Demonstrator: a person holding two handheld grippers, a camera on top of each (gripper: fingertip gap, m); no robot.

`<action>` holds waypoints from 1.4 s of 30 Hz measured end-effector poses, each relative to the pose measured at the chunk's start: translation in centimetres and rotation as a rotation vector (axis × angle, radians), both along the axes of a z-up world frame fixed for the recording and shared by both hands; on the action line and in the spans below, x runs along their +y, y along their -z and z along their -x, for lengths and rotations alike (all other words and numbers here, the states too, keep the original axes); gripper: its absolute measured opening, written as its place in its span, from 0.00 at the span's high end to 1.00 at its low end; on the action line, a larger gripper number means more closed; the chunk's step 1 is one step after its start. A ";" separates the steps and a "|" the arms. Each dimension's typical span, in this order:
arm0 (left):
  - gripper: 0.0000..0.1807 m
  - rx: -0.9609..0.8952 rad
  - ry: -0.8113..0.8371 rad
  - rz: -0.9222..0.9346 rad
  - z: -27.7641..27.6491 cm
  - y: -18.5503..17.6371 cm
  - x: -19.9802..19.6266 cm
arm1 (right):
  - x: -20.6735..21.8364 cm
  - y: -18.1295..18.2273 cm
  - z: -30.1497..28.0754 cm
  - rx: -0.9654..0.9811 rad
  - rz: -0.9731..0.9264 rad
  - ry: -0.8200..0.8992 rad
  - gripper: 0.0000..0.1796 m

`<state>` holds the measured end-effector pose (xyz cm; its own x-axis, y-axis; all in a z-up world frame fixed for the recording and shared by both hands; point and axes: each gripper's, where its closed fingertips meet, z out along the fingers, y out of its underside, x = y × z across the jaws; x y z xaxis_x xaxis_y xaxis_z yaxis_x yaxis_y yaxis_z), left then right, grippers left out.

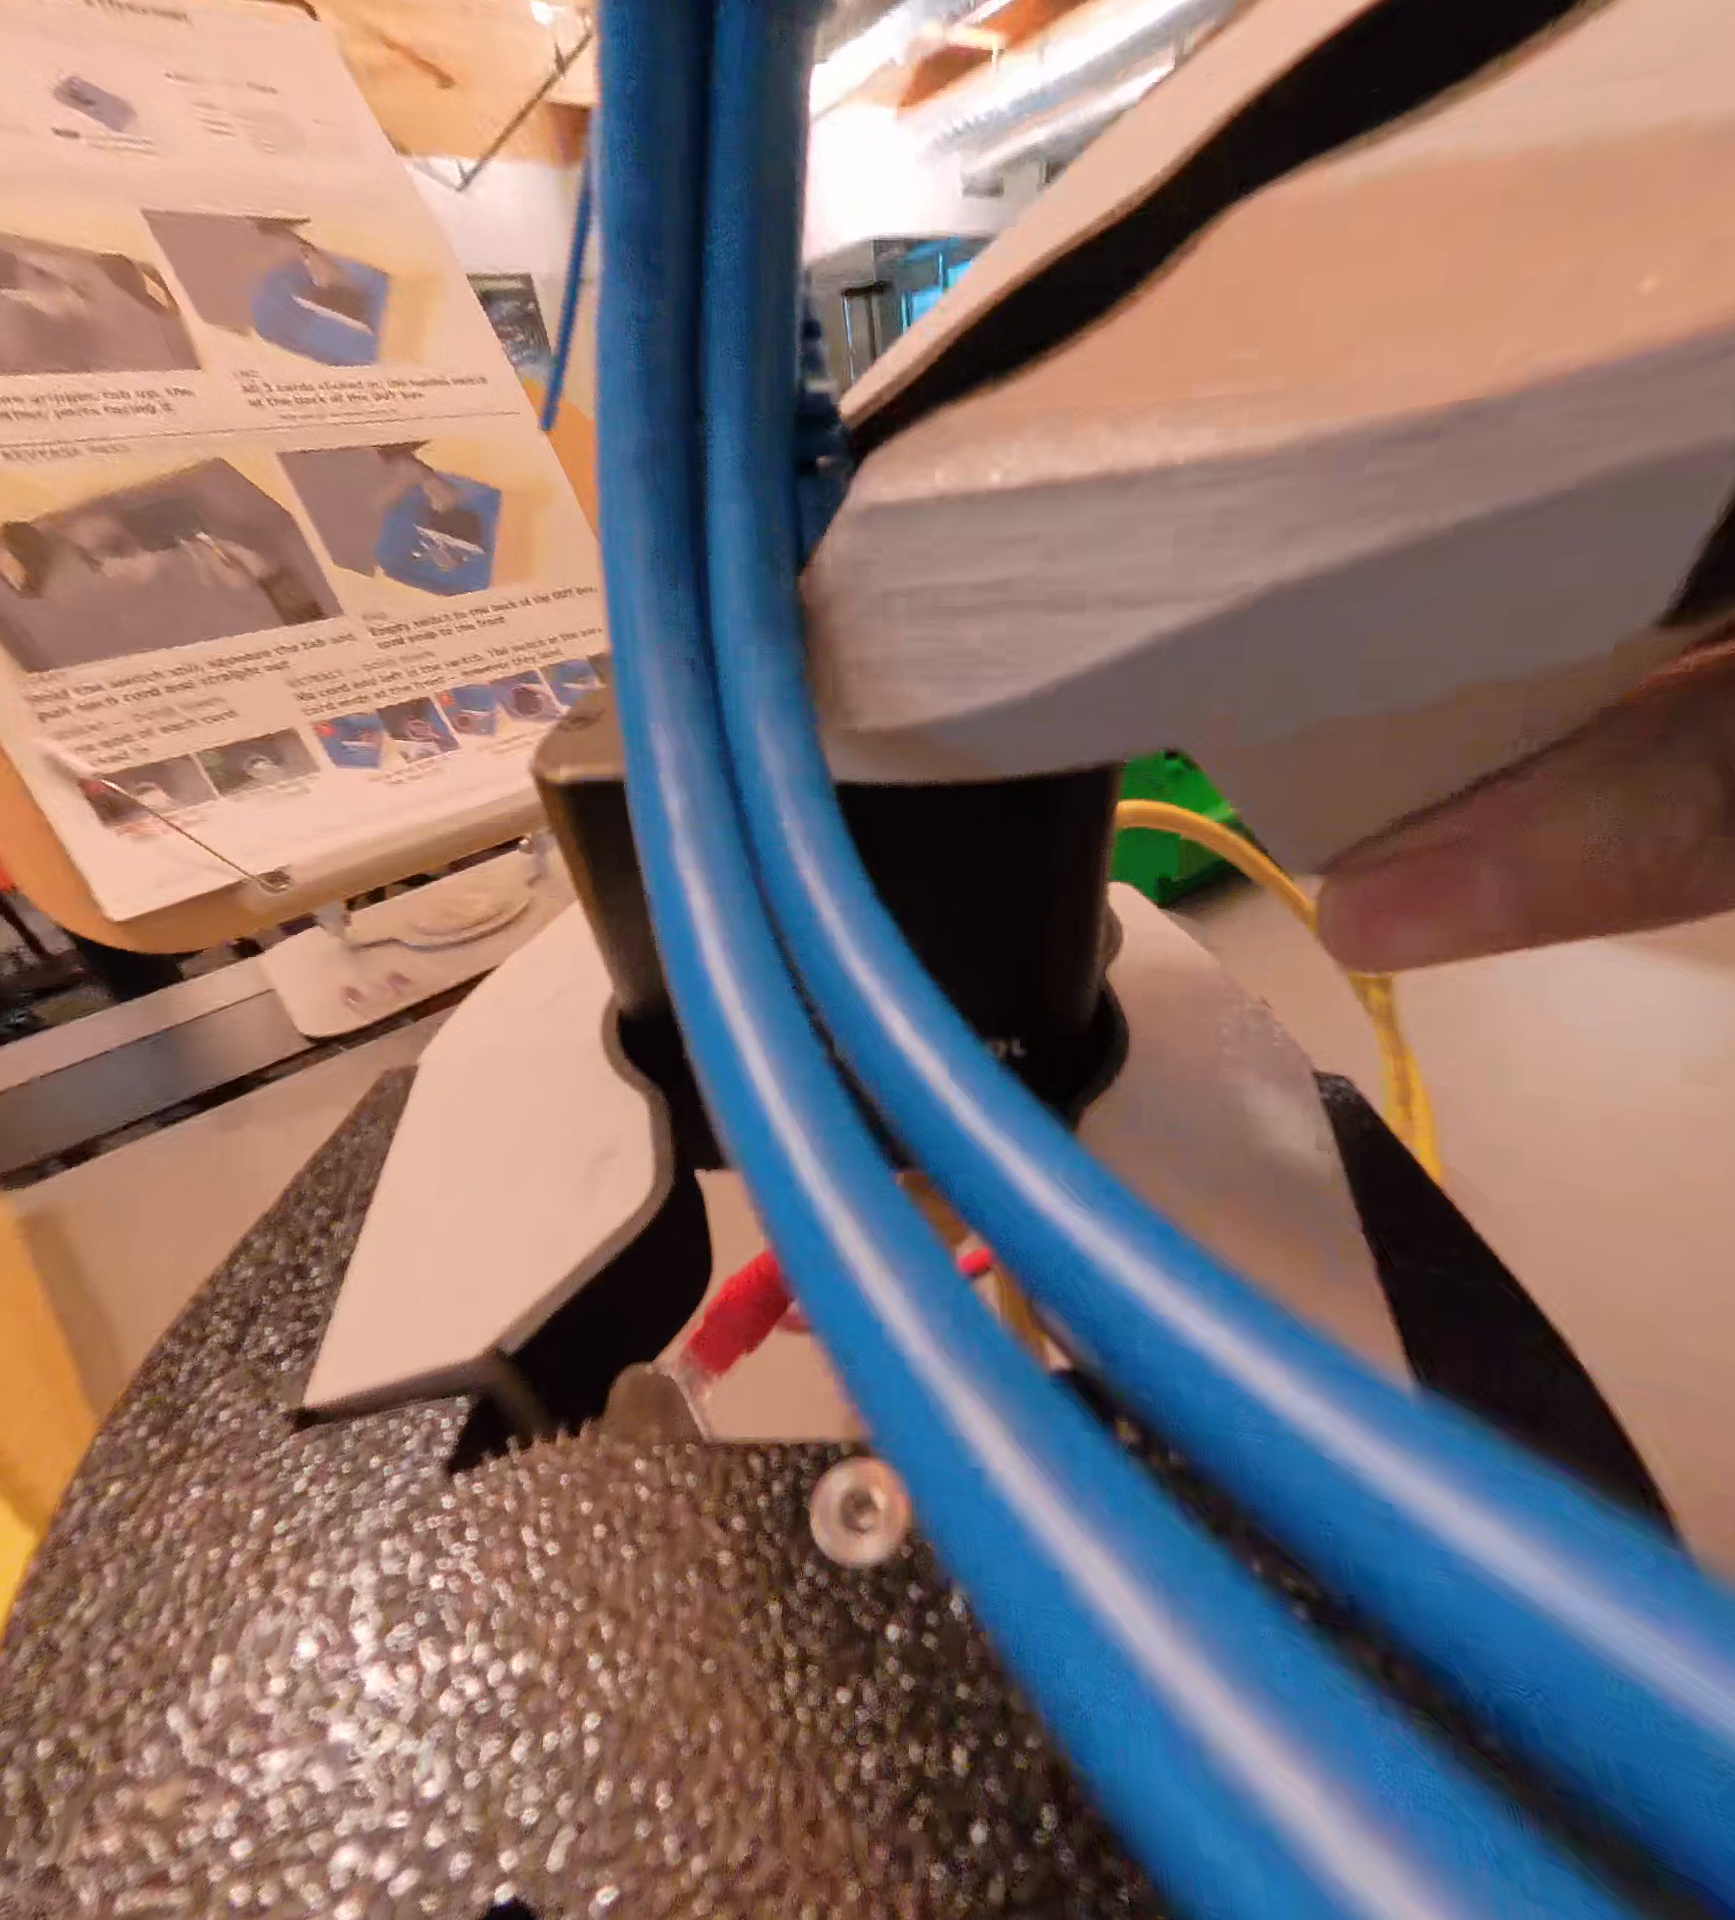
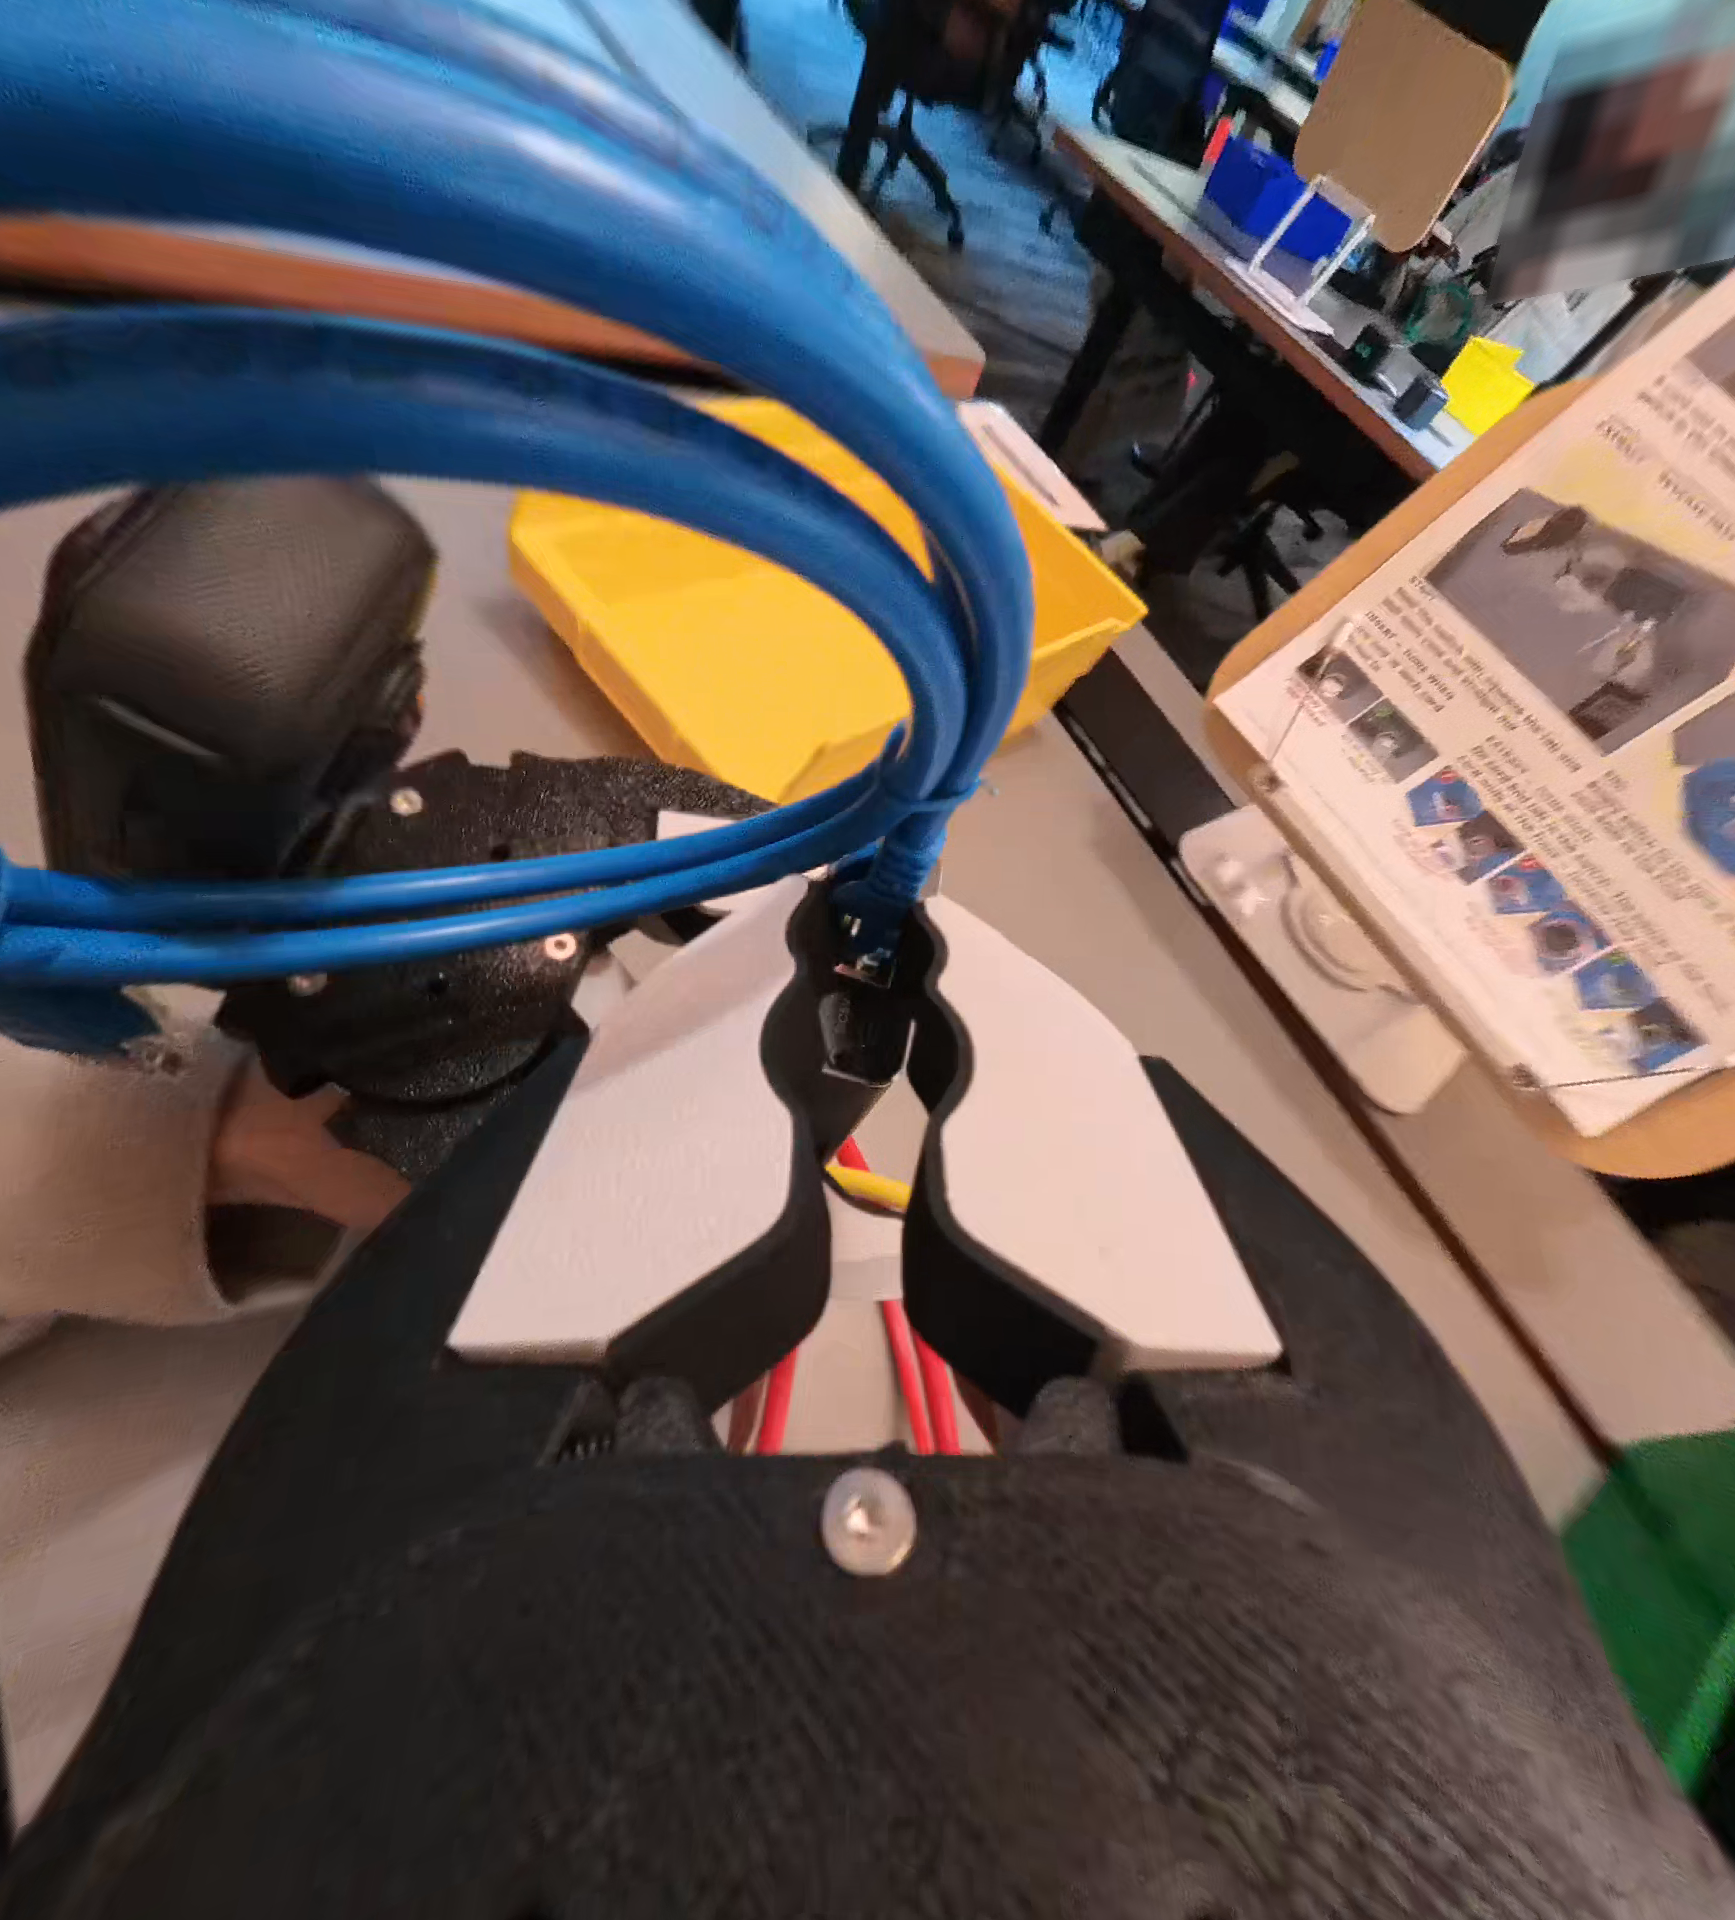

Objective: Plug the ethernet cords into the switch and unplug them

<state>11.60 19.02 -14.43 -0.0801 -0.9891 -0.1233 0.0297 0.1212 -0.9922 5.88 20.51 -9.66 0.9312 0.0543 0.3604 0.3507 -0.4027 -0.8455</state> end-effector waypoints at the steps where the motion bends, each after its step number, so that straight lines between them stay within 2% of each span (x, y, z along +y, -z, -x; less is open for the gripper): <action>1: 0.58 -0.006 0.013 0.023 -0.1 0.1 -0.2 | 0.0 0.2 0.2 -0.071 0.040 0.001 0.92; 4: 0.56 0.027 0.052 0.065 -0.4 0.7 -0.7 | 0.0 0.8 0.3 -0.286 0.141 0.012 0.92; 6: 0.57 0.043 0.070 0.073 -0.6 1.1 -0.8 | 0.1 1.2 0.2 -0.330 0.169 0.012 0.92; 10: 0.58 0.029 0.045 0.026 -0.3 0.5 -0.3 | 0.0 0.2 -0.6 0.029 0.021 -0.005 0.92; 14: 0.60 0.066 0.082 0.068 -0.8 1.7 -0.7 | 0.1 1.5 -1.1 -0.065 0.091 0.015 0.92; 23: 0.58 0.041 0.112 0.061 -0.5 1.0 -0.7 | 0.3 0.9 -1.0 0.119 -0.004 0.023 0.92; 32: 0.57 -0.012 0.037 0.074 -0.3 0.2 -0.1 | 0.7 1.1 -0.2 0.141 -0.023 0.031 0.92; 39: 0.58 0.037 0.010 0.019 -0.3 0.9 0.5 | 0.6 1.5 -0.1 0.075 -0.035 0.040 0.92; 42: 0.57 0.053 0.037 0.034 -0.5 1.3 0.2 | 0.7 1.8 -0.2 -0.131 0.038 0.046 0.92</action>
